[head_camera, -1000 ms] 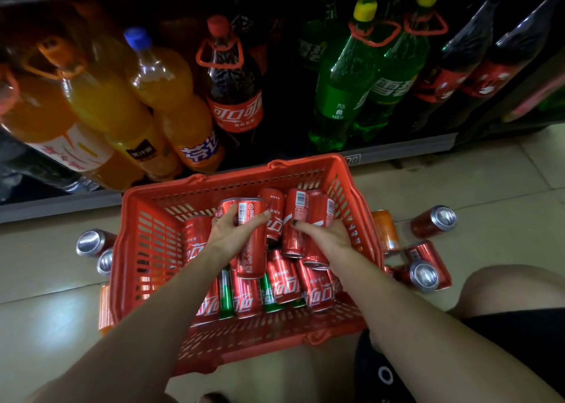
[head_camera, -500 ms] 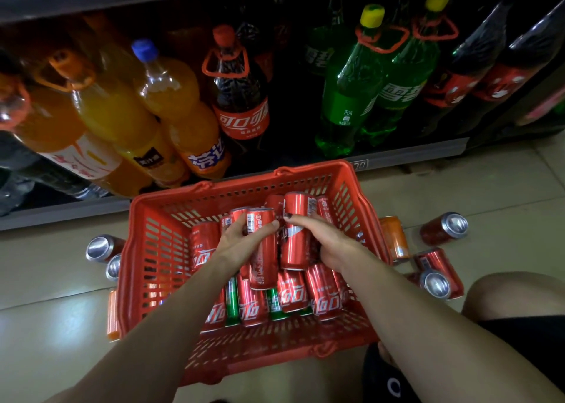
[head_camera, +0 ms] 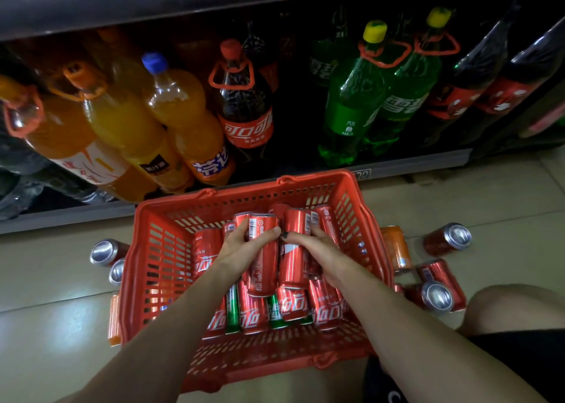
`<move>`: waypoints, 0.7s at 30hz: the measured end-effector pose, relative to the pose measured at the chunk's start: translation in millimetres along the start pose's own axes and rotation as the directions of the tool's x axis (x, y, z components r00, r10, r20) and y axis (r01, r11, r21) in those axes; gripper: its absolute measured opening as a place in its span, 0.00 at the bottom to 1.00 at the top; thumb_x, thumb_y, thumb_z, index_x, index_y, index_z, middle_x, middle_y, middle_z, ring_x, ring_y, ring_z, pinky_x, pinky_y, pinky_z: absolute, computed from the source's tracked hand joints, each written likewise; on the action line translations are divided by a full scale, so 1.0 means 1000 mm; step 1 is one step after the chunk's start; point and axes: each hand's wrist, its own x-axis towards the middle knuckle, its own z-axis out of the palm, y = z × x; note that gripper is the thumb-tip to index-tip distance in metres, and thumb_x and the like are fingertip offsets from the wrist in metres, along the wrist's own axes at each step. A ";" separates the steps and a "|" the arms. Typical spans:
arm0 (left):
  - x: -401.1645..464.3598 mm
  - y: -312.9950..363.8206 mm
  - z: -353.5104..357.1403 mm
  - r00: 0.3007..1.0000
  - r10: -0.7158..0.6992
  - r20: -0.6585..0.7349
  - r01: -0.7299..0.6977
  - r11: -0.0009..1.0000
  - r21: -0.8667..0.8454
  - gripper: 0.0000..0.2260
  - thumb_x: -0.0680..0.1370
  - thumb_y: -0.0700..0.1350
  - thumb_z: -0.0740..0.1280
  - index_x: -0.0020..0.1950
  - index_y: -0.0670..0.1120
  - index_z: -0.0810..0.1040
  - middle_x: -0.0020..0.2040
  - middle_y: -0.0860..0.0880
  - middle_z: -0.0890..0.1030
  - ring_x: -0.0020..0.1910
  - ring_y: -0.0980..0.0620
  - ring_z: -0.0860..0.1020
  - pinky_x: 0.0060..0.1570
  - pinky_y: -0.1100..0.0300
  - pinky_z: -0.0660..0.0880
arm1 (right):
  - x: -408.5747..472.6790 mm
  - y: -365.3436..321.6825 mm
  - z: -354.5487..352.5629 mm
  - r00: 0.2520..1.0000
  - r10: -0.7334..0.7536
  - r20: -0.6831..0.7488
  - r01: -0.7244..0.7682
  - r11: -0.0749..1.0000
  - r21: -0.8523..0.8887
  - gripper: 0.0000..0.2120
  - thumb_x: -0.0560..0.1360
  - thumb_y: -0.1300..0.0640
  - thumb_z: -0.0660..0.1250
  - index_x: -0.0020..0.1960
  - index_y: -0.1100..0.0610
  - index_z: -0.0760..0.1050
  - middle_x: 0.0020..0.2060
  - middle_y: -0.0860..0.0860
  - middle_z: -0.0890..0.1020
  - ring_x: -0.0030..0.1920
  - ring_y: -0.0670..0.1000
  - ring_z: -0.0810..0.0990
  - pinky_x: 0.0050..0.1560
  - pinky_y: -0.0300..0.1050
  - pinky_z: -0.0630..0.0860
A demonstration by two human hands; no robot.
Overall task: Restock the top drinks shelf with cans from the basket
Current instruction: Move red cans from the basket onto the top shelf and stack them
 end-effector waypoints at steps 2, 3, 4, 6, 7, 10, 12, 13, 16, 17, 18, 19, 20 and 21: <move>-0.005 0.003 0.002 1.000 0.021 0.010 -0.021 1.000 -0.023 0.22 0.72 0.61 0.77 0.64 0.59 0.80 0.53 0.55 0.88 0.51 0.56 0.87 0.51 0.57 0.82 | -0.004 0.000 0.000 1.000 -0.019 -0.016 0.019 1.000 0.002 0.20 0.67 0.48 0.80 0.57 0.43 0.80 0.50 0.49 0.88 0.51 0.53 0.87 0.59 0.58 0.81; -0.007 0.006 0.003 0.999 0.036 0.011 -0.035 0.998 -0.049 0.19 0.74 0.58 0.77 0.63 0.58 0.81 0.52 0.55 0.88 0.50 0.55 0.87 0.49 0.58 0.82 | -0.007 -0.002 -0.001 0.999 -0.031 -0.021 0.031 1.000 0.002 0.19 0.67 0.47 0.80 0.57 0.42 0.80 0.50 0.48 0.88 0.51 0.53 0.87 0.59 0.58 0.81; -0.011 0.009 0.004 0.999 0.047 0.014 -0.046 0.996 -0.075 0.17 0.75 0.56 0.76 0.62 0.57 0.81 0.51 0.55 0.88 0.50 0.55 0.87 0.49 0.57 0.82 | -0.009 -0.004 -0.001 0.999 -0.042 -0.029 0.042 0.999 -0.002 0.19 0.67 0.47 0.79 0.56 0.41 0.80 0.50 0.48 0.87 0.51 0.53 0.86 0.59 0.58 0.81; -0.015 0.013 0.007 0.998 0.069 0.012 -0.068 0.992 -0.107 0.15 0.76 0.54 0.76 0.62 0.57 0.81 0.52 0.54 0.88 0.51 0.53 0.87 0.53 0.53 0.83 | -0.014 -0.011 -0.002 0.997 -0.071 -0.038 0.070 0.997 -0.024 0.18 0.67 0.46 0.79 0.55 0.39 0.79 0.50 0.46 0.86 0.51 0.52 0.86 0.58 0.57 0.81; -0.017 0.016 0.008 0.997 0.083 0.004 -0.082 0.989 -0.125 0.14 0.77 0.53 0.75 0.62 0.56 0.81 0.52 0.53 0.88 0.52 0.52 0.87 0.54 0.52 0.82 | -0.017 -0.016 -0.002 0.995 -0.095 -0.033 0.094 0.995 -0.035 0.18 0.67 0.45 0.79 0.55 0.38 0.79 0.50 0.46 0.87 0.51 0.51 0.86 0.58 0.57 0.81; -0.027 0.034 0.006 0.991 0.128 -0.033 -0.132 0.975 -0.177 0.16 0.74 0.57 0.77 0.61 0.60 0.81 0.58 0.49 0.86 0.58 0.47 0.85 0.56 0.50 0.82 | -0.036 -0.039 0.000 0.983 -0.184 0.002 0.184 0.980 -0.074 0.21 0.66 0.44 0.79 0.57 0.39 0.80 0.52 0.45 0.87 0.52 0.50 0.86 0.59 0.57 0.81; -0.039 0.055 -0.001 0.983 0.178 -0.050 -0.184 0.965 -0.189 0.27 0.68 0.67 0.78 0.64 0.64 0.79 0.65 0.48 0.82 0.62 0.46 0.83 0.61 0.45 0.80 | -0.059 -0.061 0.000 0.972 -0.234 0.009 0.234 0.969 -0.079 0.20 0.66 0.45 0.80 0.57 0.39 0.80 0.53 0.45 0.87 0.54 0.50 0.86 0.60 0.55 0.80; -0.048 0.070 -0.005 0.977 0.206 -0.051 -0.213 0.955 -0.205 0.31 0.66 0.68 0.78 0.67 0.63 0.78 0.66 0.47 0.81 0.63 0.46 0.83 0.62 0.43 0.80 | -0.074 -0.075 0.000 0.967 -0.254 0.015 0.254 0.964 -0.075 0.20 0.66 0.45 0.79 0.57 0.39 0.80 0.53 0.45 0.86 0.54 0.50 0.85 0.60 0.54 0.80; -0.086 0.130 -0.016 0.963 0.262 -0.054 -0.267 0.932 -0.246 0.37 0.62 0.68 0.80 0.68 0.57 0.78 0.64 0.46 0.83 0.60 0.46 0.85 0.60 0.42 0.81 | -0.136 -0.125 0.004 0.948 -0.314 0.052 0.316 0.948 -0.031 0.23 0.64 0.47 0.79 0.59 0.43 0.80 0.52 0.46 0.87 0.52 0.48 0.86 0.54 0.46 0.81; -0.103 0.154 -0.020 0.961 0.272 -0.045 -0.275 0.930 -0.243 0.39 0.61 0.68 0.80 0.69 0.56 0.77 0.64 0.46 0.83 0.59 0.46 0.85 0.60 0.42 0.81 | -0.160 -0.145 0.006 0.939 -0.337 0.064 0.338 0.941 -0.010 0.24 0.64 0.48 0.78 0.60 0.45 0.80 0.51 0.46 0.87 0.50 0.47 0.87 0.50 0.42 0.80; -0.121 0.181 -0.024 0.958 0.286 -0.039 -0.286 0.926 -0.246 0.39 0.62 0.68 0.80 0.69 0.55 0.77 0.64 0.46 0.83 0.59 0.46 0.85 0.59 0.43 0.81 | -0.185 -0.167 0.009 0.930 -0.360 0.076 0.360 0.933 0.010 0.24 0.65 0.50 0.78 0.60 0.46 0.79 0.50 0.45 0.87 0.49 0.46 0.87 0.48 0.39 0.80; -0.139 0.206 -0.028 0.953 0.299 -0.044 -0.300 0.919 -0.255 0.39 0.62 0.66 0.80 0.70 0.54 0.76 0.64 0.45 0.83 0.59 0.46 0.85 0.59 0.43 0.82 | -0.209 -0.188 0.011 0.920 -0.384 0.085 0.382 0.924 0.033 0.23 0.65 0.51 0.77 0.59 0.46 0.80 0.50 0.45 0.87 0.49 0.46 0.87 0.47 0.39 0.80; -0.159 0.234 -0.032 0.949 0.311 -0.056 -0.314 0.911 -0.267 0.38 0.63 0.64 0.79 0.69 0.53 0.76 0.63 0.45 0.84 0.58 0.45 0.85 0.57 0.44 0.82 | -0.234 -0.211 0.013 0.910 -0.405 0.088 0.402 0.914 0.053 0.22 0.65 0.52 0.77 0.59 0.46 0.80 0.50 0.47 0.88 0.50 0.48 0.87 0.49 0.41 0.81; -0.181 0.264 -0.036 0.944 0.325 -0.063 -0.329 0.902 -0.279 0.37 0.63 0.63 0.79 0.69 0.51 0.76 0.61 0.44 0.85 0.57 0.44 0.86 0.56 0.45 0.82 | -0.261 -0.237 0.015 0.898 -0.430 0.089 0.425 0.902 0.068 0.21 0.65 0.52 0.77 0.58 0.45 0.81 0.51 0.48 0.87 0.52 0.50 0.87 0.52 0.44 0.81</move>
